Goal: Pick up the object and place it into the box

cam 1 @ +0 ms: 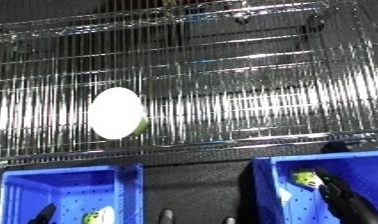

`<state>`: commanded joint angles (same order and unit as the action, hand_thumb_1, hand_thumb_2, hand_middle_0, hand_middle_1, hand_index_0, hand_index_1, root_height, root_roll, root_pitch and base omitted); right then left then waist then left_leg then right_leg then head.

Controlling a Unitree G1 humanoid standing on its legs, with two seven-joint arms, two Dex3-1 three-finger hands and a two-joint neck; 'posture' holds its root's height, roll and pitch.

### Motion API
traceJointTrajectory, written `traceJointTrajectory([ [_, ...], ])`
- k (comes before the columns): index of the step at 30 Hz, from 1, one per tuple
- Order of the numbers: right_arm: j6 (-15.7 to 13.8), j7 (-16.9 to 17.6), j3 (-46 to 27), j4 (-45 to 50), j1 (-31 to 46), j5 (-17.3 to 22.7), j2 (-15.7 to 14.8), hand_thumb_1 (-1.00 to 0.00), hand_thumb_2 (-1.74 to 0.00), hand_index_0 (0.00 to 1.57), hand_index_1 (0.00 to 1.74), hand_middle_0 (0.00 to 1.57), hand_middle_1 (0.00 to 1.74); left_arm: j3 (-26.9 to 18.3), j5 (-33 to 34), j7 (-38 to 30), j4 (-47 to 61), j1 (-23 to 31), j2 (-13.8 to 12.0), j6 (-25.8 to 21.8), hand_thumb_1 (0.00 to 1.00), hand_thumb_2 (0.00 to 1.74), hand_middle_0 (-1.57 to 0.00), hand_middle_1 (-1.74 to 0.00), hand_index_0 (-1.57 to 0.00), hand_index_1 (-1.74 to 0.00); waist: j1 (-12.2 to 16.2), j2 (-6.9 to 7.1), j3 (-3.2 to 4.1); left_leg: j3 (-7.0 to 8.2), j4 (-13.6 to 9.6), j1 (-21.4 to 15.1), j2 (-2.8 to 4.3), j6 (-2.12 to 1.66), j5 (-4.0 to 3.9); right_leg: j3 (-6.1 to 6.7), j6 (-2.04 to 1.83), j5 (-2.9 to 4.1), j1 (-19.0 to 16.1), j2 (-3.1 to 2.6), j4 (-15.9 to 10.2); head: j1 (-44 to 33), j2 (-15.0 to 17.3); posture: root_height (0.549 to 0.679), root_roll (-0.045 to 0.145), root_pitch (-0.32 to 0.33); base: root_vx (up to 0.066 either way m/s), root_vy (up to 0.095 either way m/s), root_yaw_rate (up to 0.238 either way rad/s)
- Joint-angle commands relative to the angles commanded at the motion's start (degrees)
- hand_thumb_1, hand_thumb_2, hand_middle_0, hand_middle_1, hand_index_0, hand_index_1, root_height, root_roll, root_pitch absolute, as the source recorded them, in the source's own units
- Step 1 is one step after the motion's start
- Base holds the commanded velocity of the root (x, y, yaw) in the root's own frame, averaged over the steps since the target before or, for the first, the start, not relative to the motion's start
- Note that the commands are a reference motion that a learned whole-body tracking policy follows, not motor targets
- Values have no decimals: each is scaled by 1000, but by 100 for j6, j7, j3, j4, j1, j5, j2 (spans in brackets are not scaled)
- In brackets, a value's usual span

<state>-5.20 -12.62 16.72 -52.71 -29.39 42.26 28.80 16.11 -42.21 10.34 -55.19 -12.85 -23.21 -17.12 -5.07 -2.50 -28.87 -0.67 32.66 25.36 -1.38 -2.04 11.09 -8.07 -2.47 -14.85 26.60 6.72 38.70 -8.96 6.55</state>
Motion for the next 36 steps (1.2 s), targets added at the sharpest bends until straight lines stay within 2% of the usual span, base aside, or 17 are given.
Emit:
traceJointTrajectory([
  [6, -39, 97, 104, -113, 94, 11, -90, 0, 0, 0, 0, 0, 0, -16, -109, 13, 112, 5, -74, -32, 0, 0, 0, 0, 0, 0, -122, 56, -32, -65, 184, 96, -33, 42, 71, -67, 4, -7, -5, 22, 27, -692, -188, 646, 63, 54, 15, -19, 93],
  [10, -108, 94, 175, -212, 130, 72, -174, 0, 0, 0, 0, 0, 0, -64, -161, 36, 225, 47, -150, -98, 0, 0, 0, 0, 0, 0, -217, 104, -67, -93, 277, 158, -27, 60, 102, -123, 10, -47, -5, 31, 112, -905, -188, 645, 57, 52, 9, -12, 57],
  [15, -215, 62, 246, -403, 145, 170, -296, 0, 0, 0, 0, 0, 0, -96, -100, 106, 342, 81, -209, -299, 0, 0, 0, 0, 0, 0, -343, 197, -89, -136, 293, 188, -9, 65, 118, -210, 10, -85, -36, 53, 165, -951, -45, 644, 49, 51, 14, -30, 69],
  [22, -340, 72, 297, -532, 247, 332, -387, 0, 0, 0, 0, 0, 0, 22, 65, 165, 977, 147, -334, -732, 0, 0, 0, 0, 0, 0, -503, 309, -92, -217, 240, 211, 9, 59, 134, -318, -15, -86, -69, 94, 153, -749, 149, 644, 41, 55, 12, -31, 75],
  [28, -412, 57, 238, -561, 444, 544, -343, 0, 0, 0, 0, 0, 0, 287, 169, 399, 2198, 271, -674, -749, 0, 0, 0, 0, 0, 0, -638, 330, -92, -307, 115, 189, -27, 51, 115, -423, -38, -66, -138, 142, 82, -424, 348, 646, 38, 59, 18, -29, 112],
  [32, -431, 77, 178, -553, 553, 699, -261, 0, 0, 0, 0, 0, 0, 480, 240, 747, 3227, 277, -1044, -571, 0, 0, 0, 0, 0, 0, -712, 287, -92, -366, 9, 176, -63, 39, 79, -499, -51, -41, -177, 185, 23, -143, 409, 648, 39, 63, 10, -16, 125],
  [36, -497, 63, 112, -591, 689, 846, -150, 0, 0, 0, 0, 0, 0, 476, -119, 1089, 4331, 295, -1457, -302, 0, 0, 0, 0, 0, 0, -782, 209, -92, -413, -43, 182, -114, 36, 70, -564, -70, -19, -200, 236, -18, 109, 469, 649, 40, 66, 4, -3, 122],
])
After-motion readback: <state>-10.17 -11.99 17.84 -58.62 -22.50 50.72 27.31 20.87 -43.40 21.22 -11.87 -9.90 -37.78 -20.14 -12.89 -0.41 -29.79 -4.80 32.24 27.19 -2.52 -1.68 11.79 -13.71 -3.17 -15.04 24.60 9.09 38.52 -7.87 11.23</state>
